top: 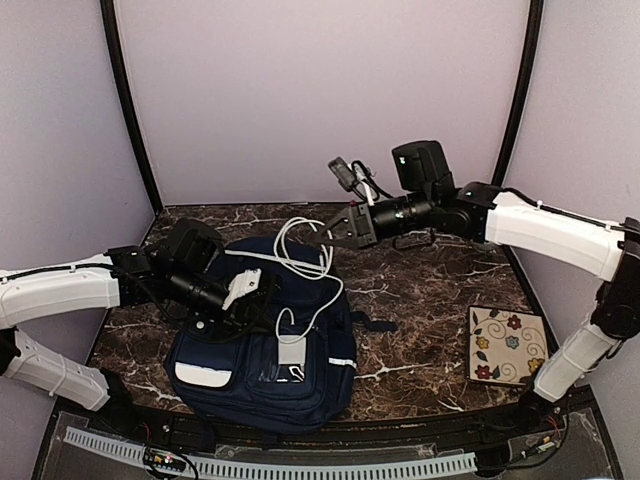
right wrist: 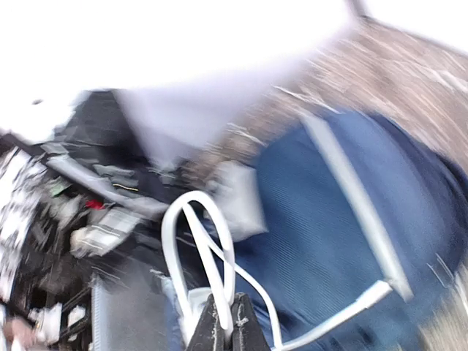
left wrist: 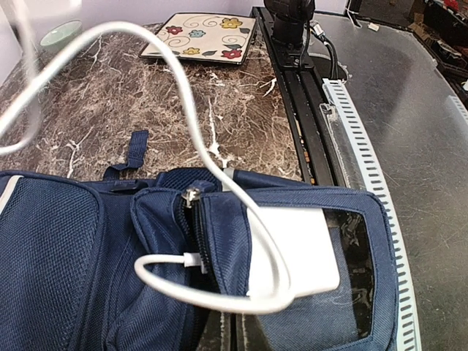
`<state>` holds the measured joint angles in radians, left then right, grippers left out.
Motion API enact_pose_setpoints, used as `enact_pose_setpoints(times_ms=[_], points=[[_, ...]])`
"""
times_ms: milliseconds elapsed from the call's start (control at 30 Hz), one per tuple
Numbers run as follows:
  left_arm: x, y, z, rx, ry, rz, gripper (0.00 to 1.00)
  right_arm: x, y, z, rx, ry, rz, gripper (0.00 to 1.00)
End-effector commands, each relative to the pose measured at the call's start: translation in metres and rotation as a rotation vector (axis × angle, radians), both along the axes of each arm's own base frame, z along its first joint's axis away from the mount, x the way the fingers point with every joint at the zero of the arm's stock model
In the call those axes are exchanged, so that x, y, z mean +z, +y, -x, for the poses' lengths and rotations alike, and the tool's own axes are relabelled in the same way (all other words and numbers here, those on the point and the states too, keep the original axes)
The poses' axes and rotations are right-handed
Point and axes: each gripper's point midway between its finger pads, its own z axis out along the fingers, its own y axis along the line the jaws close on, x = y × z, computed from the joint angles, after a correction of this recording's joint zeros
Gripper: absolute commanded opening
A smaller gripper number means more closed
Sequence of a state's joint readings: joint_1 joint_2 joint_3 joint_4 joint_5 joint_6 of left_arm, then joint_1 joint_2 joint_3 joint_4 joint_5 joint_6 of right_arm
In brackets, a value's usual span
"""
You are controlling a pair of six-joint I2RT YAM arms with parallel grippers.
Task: Pack the student bag
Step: Pick up the charger from the student bag, then place the charger in the lower front pocket of the bag.
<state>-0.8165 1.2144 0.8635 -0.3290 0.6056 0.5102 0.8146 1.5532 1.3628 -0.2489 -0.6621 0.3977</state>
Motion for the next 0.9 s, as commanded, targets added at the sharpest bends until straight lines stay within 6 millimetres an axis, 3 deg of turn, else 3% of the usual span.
enact_pose_setpoints(times_ms=[0,67,200,300,500,600,767,867], points=[[0.032,-0.003,-0.018,0.062,-0.096,0.077,0.00,-0.006,0.061,0.040,0.265,0.013,-0.071,0.00],[0.033,-0.002,-0.019,0.069,-0.104,0.085,0.00,-0.025,0.076,0.042,0.303,0.039,-0.030,0.00],[0.037,0.000,-0.019,0.075,-0.131,0.102,0.00,-0.062,0.088,0.039,0.336,0.108,0.035,0.00],[0.040,0.001,-0.017,0.062,-0.147,0.110,0.00,-0.094,0.090,0.037,0.348,0.153,0.113,0.00],[0.039,0.003,-0.015,0.043,-0.172,0.097,0.00,-0.138,0.081,0.044,0.401,0.200,0.238,0.00],[0.040,0.004,-0.013,0.026,-0.191,0.095,0.00,-0.153,0.075,0.048,0.451,0.205,0.293,0.00],[0.042,0.003,-0.017,0.022,-0.205,0.084,0.00,-0.160,0.069,0.060,0.557,0.213,0.318,0.00],[0.046,0.003,-0.020,0.033,-0.216,0.087,0.00,-0.155,0.054,0.085,0.688,0.222,0.317,0.00]])
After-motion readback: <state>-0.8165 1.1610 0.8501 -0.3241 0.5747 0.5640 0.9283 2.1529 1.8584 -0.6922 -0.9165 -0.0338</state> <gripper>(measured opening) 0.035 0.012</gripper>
